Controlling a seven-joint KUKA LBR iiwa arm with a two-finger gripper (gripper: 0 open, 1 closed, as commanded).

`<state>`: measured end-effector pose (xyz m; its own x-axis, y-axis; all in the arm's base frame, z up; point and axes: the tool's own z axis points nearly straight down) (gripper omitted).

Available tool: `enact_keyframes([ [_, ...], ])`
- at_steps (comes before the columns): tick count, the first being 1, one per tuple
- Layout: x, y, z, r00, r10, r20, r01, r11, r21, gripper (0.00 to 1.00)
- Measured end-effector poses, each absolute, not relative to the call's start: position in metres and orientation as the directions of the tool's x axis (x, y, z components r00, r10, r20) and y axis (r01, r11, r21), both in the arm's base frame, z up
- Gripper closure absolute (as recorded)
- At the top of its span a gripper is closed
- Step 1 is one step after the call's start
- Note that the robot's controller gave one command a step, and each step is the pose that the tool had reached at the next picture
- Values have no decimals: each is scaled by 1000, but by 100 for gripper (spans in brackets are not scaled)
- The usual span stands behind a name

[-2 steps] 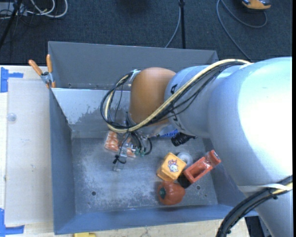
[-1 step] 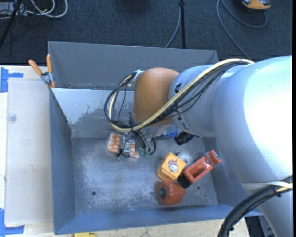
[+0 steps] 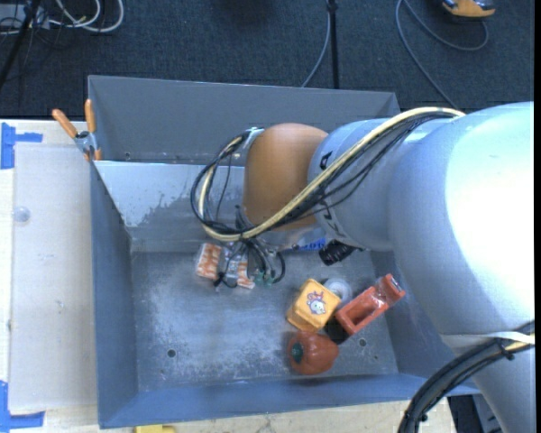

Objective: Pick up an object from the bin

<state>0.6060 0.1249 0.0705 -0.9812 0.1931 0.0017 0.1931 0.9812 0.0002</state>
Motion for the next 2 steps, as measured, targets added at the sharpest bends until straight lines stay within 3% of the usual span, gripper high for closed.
enact_keyframes([
  [2,605,125,78,-981,194,4,194,981,-1,100],
])
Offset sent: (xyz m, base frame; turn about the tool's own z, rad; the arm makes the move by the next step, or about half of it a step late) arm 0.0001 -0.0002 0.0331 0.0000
